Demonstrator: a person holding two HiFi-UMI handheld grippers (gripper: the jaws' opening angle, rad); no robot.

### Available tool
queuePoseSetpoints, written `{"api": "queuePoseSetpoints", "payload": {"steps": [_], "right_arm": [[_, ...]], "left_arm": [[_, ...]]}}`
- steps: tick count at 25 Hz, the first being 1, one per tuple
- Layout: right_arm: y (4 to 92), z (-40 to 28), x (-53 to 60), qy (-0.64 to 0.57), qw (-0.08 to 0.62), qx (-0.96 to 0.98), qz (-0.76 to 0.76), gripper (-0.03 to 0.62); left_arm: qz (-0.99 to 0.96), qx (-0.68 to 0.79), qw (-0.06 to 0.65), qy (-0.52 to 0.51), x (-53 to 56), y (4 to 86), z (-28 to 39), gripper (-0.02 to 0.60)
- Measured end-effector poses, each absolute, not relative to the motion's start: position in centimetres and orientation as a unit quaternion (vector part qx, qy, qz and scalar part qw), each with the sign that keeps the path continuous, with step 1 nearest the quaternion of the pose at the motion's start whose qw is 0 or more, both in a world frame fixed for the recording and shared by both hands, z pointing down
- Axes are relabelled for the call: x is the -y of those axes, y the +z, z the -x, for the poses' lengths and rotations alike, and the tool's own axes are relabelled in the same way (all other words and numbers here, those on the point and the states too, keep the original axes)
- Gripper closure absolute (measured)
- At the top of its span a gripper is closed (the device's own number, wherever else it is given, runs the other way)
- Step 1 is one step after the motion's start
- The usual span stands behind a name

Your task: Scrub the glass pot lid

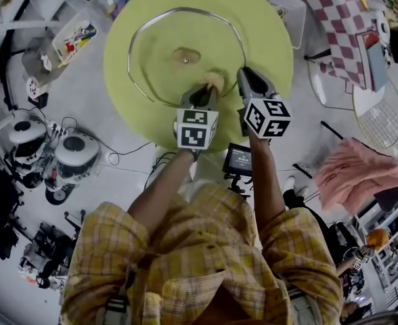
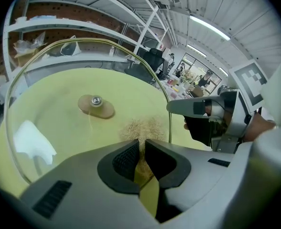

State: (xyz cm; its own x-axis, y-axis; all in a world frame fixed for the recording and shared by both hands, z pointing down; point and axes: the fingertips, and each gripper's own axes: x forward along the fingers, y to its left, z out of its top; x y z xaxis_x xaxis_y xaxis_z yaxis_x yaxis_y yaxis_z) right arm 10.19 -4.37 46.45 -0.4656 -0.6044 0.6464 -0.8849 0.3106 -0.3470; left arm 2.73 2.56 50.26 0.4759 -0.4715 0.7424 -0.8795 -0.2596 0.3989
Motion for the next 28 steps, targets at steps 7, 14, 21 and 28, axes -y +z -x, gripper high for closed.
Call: {"api": "queuePoseSetpoints", "payload": {"steps": [7,14,21,28], "right_arm": [[47.0,-10.4,3.8,0.364,0.208,0.769,-0.482,0.537],[47.2,-10.7,3.6,0.365,0.220,0.765,-0.482,0.536],[46.6,-10.5,3.4,0.364,0.222,0.766,-0.482,0.536],[46.1,-10.1,3.1,0.358,0.228,0.768,-0.479,0.534]], "left_arm": [[-0.757,0.440,0.398,0.275,-3.1,50.0,-2.4,0.538],[-0.745,0.449,0.402,0.286,-3.5,50.1,-0.9,0.538],[-0.735,0.459,0.398,0.299,-4.2,49.9,1.2,0.538],[-0.730,0.469,0.388,0.312,-5.0,49.6,3.9,0.538]]}}
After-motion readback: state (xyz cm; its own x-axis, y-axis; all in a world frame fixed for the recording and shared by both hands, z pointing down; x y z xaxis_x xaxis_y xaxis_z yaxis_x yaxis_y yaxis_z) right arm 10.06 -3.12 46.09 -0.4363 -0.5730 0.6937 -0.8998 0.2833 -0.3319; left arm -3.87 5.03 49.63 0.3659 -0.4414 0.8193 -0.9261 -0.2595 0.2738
